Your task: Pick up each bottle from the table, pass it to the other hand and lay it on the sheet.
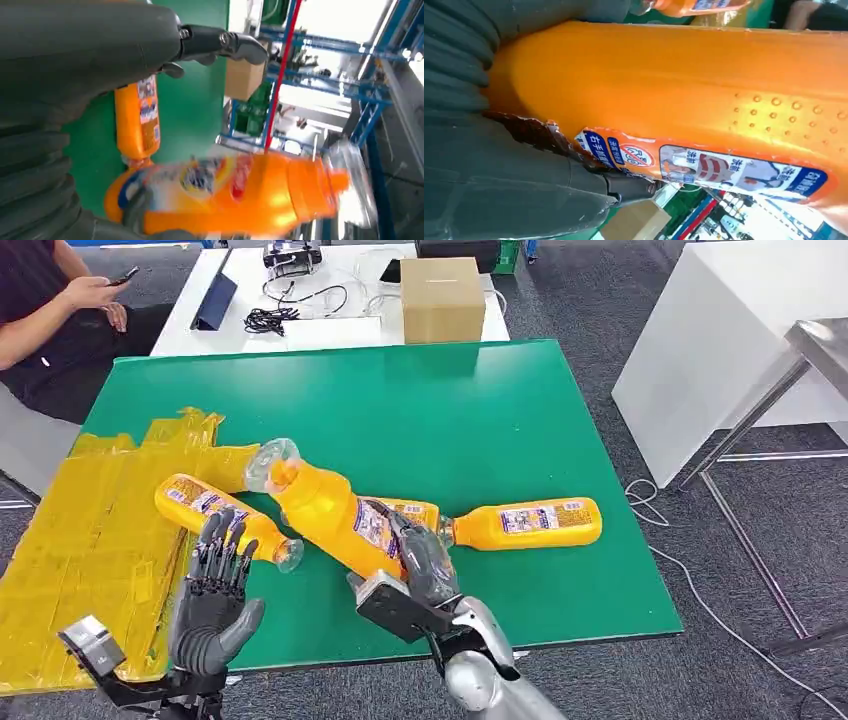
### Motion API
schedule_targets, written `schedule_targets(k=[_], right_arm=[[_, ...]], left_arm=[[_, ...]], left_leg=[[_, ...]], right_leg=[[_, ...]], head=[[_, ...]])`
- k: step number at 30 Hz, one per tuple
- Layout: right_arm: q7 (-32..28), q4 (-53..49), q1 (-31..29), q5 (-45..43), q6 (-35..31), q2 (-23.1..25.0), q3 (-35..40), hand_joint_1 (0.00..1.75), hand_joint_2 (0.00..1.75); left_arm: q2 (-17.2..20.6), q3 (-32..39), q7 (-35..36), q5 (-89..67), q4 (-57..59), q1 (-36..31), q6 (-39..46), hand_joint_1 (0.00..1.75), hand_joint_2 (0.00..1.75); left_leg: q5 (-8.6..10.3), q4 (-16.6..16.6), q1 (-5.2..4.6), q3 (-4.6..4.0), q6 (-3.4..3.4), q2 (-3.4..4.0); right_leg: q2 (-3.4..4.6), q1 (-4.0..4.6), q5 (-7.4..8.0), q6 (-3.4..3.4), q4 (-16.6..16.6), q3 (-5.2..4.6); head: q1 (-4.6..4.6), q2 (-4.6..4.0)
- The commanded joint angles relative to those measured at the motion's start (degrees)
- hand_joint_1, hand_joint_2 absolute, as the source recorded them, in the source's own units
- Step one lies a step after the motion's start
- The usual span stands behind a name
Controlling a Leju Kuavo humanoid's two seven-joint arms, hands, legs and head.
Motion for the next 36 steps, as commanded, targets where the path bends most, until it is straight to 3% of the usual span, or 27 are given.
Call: schedule_targets(k=[1, 16, 27, 36], right_arm=[[3.79, 12.47, -7.57, 10.91, -3.12, 3.13, 8.17, 1.75, 1.75], [13.04, 21.14, -12.03, 28.14, -7.89, 5.65, 15.02, 1.75, 1.75], [16.3, 30.17, -15.31, 29.91, -4.44, 10.57, 23.75, 1.75, 1.75], [16.92, 35.96, -15.14, 27.19, -5.2, 13.02, 24.7, 1.75, 1.75]], left_arm=[[1.73, -1.45, 6.89, 10.21, 6.71, -4.13, -5.28, 0.0, 1.75], [1.99, -1.03, 14.23, 20.17, 6.53, -5.62, -9.46, 0.0, 1.75], [0.0, -1.06, 10.46, 10.51, 4.27, -7.84, 1.74, 0.0, 1.75], [-1.71, -2.93, 9.68, 6.82, 5.44, -9.1, 6.28, 0.0, 1.75]], left_leg=[[-0.05, -0.07, 0.0, 0.27, -0.05, 0.13], [-0.09, -0.04, 0.03, 0.31, -0.06, 0.07], [-0.1, -0.01, 0.04, 0.28, -0.08, -0.01], [-0.04, -0.02, 0.06, 0.24, -0.05, -0.15]], right_leg=[[0.13, 0.0, -0.01, 0.0, -0.07, 0.22], [0.06, 0.02, -0.06, 0.01, -0.06, 0.3], [-0.03, 0.03, -0.12, 0.0, -0.02, 0.27], [-0.19, 0.04, -0.11, 0.02, -0.07, 0.25]], head=[[0.0, 0.0], [0.0, 0.0], [-0.02, 0.0], [-0.02, 0.0]])
